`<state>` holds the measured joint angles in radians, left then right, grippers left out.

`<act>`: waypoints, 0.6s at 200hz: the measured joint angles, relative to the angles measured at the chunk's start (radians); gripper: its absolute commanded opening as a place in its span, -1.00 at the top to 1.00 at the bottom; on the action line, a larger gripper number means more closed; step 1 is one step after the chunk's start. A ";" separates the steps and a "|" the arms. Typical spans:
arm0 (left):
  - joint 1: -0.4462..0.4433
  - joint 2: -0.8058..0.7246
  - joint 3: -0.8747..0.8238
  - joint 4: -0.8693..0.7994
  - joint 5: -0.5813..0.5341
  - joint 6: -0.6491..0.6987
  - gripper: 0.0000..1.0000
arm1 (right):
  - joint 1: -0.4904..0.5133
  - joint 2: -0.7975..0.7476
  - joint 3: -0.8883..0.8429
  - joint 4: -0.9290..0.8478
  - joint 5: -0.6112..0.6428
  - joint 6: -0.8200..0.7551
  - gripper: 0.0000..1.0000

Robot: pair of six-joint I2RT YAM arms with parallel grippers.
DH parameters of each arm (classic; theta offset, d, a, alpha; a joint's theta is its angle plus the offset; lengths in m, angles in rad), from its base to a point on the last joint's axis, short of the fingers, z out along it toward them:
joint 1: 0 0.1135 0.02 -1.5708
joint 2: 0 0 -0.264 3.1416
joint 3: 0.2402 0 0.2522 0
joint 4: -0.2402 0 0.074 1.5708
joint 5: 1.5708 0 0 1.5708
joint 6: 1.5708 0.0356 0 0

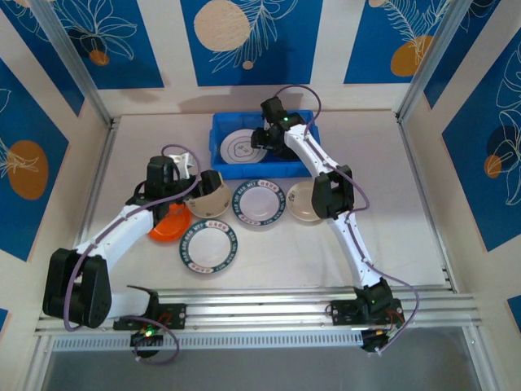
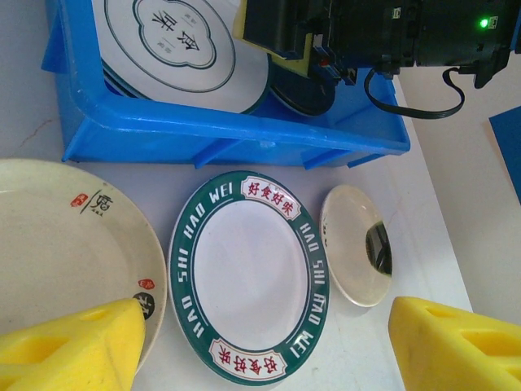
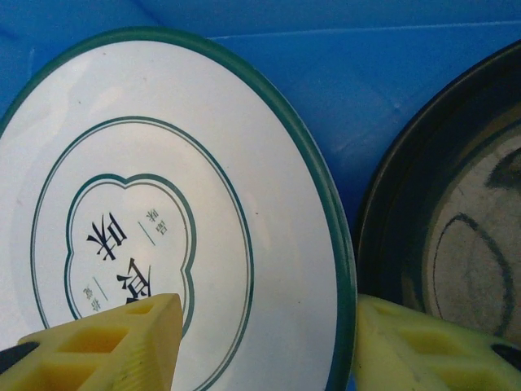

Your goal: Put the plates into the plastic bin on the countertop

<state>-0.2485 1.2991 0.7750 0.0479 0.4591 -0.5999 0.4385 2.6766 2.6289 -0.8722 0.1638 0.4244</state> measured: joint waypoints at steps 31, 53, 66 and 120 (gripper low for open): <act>0.000 0.003 0.000 0.015 0.000 0.000 -0.58 | 0.000 -0.023 0.000 -0.013 0.022 -0.016 -0.12; 0.000 0.008 0.000 0.019 0.000 0.000 -0.58 | 0.000 -0.057 0.000 -0.016 0.032 -0.027 -0.12; 0.000 0.007 0.000 0.020 0.000 0.000 -0.58 | 0.000 -0.080 0.000 -0.020 0.036 -0.031 -0.11; 0.000 -0.025 0.000 -0.024 -0.039 0.018 -0.57 | 0.002 -0.276 -0.151 -0.001 0.029 -0.054 -0.10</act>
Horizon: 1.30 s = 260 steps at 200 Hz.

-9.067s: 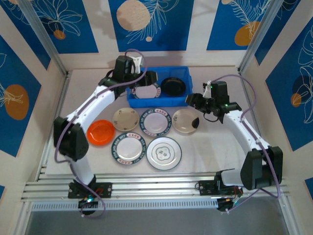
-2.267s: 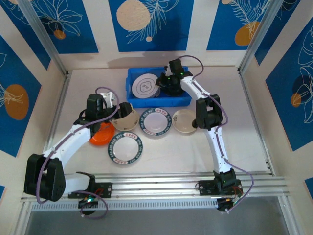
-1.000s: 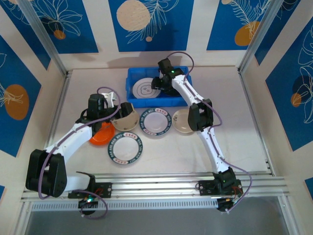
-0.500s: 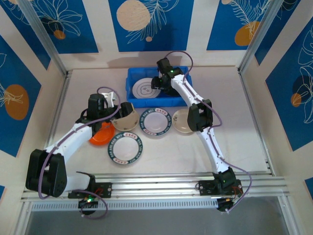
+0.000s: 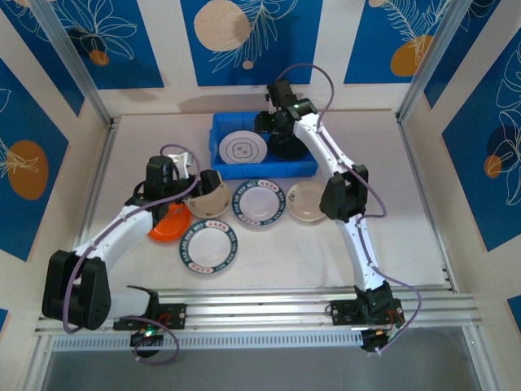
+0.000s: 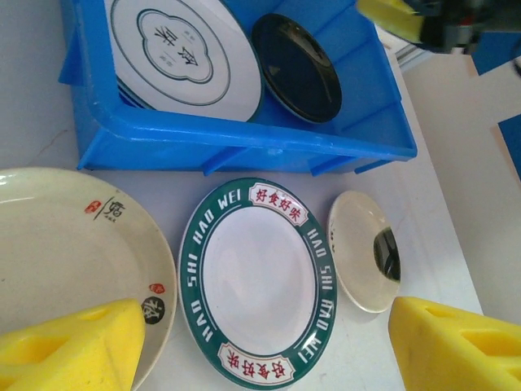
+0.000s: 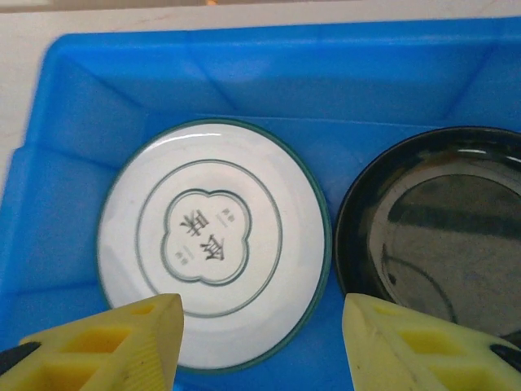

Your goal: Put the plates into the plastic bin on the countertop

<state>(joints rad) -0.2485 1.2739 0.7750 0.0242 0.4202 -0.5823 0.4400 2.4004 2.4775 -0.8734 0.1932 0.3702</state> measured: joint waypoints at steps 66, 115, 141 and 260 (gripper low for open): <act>0.031 -0.138 -0.003 -0.201 -0.139 0.016 -0.53 | 0.077 -0.402 -0.548 0.190 -0.067 -0.013 -0.09; 0.193 -0.344 -0.129 -0.344 -0.185 -0.040 -0.48 | 0.087 -0.533 -0.789 0.291 -0.119 0.014 -0.08; 0.318 -0.463 -0.257 -0.361 -0.134 -0.122 -0.38 | 0.087 -0.534 -0.828 0.314 -0.132 0.021 -0.06; 0.570 -0.628 -0.464 -0.485 0.086 -0.299 -0.07 | 0.087 -0.534 -0.840 0.358 -0.192 0.041 0.00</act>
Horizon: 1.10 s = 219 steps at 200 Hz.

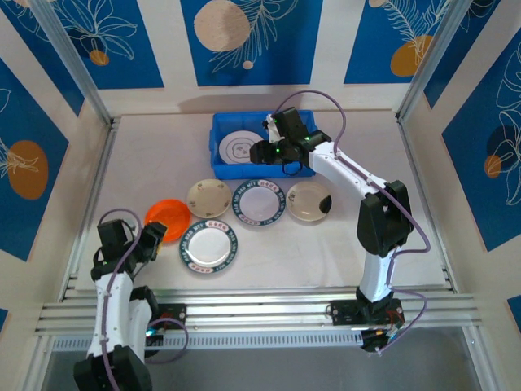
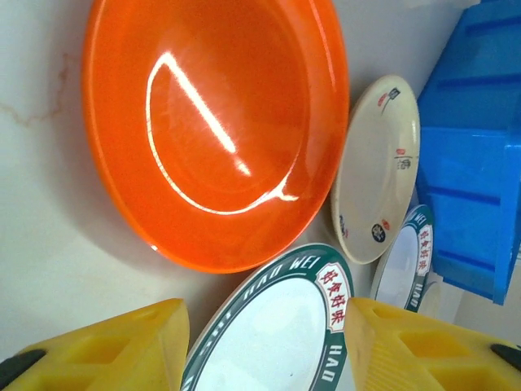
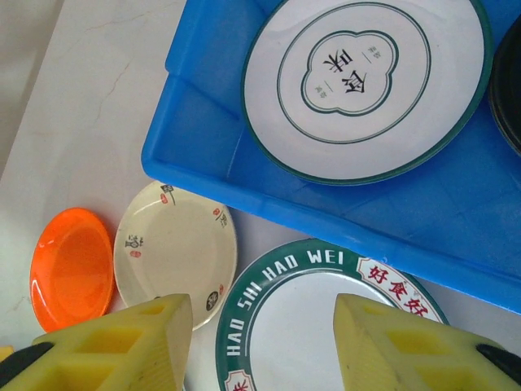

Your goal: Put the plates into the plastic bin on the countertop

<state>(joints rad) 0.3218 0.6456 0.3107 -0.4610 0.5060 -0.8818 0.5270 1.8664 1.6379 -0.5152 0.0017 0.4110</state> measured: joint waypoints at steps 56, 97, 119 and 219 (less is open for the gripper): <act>0.002 0.066 0.000 -0.032 -0.002 0.000 -0.06 | 0.000 0.003 0.000 0.000 -0.003 0.002 0.02; 0.003 0.090 0.000 -0.019 -0.007 0.000 -0.03 | -0.004 0.004 0.000 0.000 -0.003 0.003 0.04; 0.003 0.124 0.000 0.006 -0.010 0.000 0.01 | -0.006 0.009 0.000 0.000 -0.003 0.003 0.05; 0.004 0.259 0.000 0.130 -0.025 0.009 0.11 | -0.023 0.043 0.000 -0.001 -0.003 0.010 0.11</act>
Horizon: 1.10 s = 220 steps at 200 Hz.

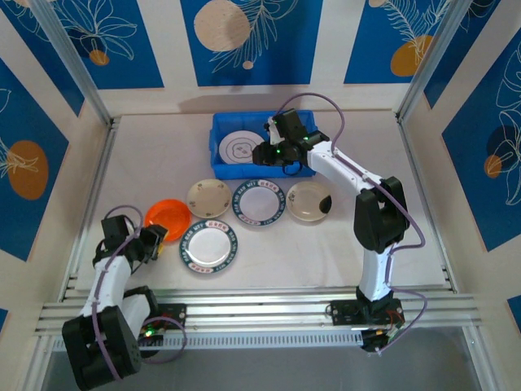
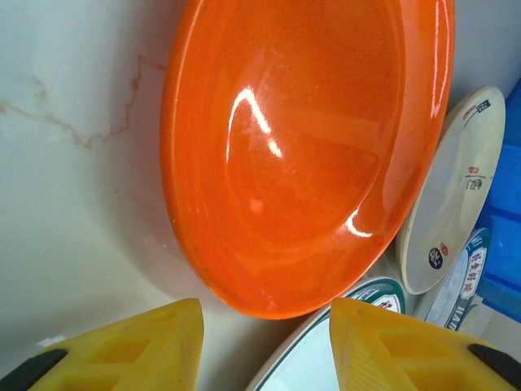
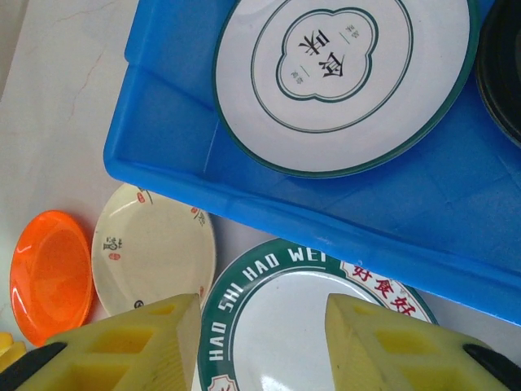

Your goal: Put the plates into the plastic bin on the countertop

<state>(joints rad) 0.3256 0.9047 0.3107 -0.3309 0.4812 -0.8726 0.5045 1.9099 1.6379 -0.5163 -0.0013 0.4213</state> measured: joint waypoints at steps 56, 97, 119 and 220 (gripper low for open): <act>0.000 0.058 0.000 0.055 -0.012 0.010 0.15 | -0.010 0.030 0.004 -0.002 -0.003 0.000 0.13; 0.000 0.100 0.000 0.087 -0.018 0.010 0.20 | -0.016 0.033 0.011 -0.006 -0.005 0.008 0.16; 0.000 0.119 0.000 0.107 -0.025 0.010 0.26 | -0.019 0.037 0.016 -0.007 -0.007 0.009 0.18; 0.000 0.201 0.000 0.195 -0.068 0.005 0.53 | -0.021 0.047 0.017 -0.008 -0.007 0.016 0.22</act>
<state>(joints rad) 0.3256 1.1061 0.3107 -0.1356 0.4133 -0.8677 0.4839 1.9564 1.6550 -0.5247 -0.0086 0.4370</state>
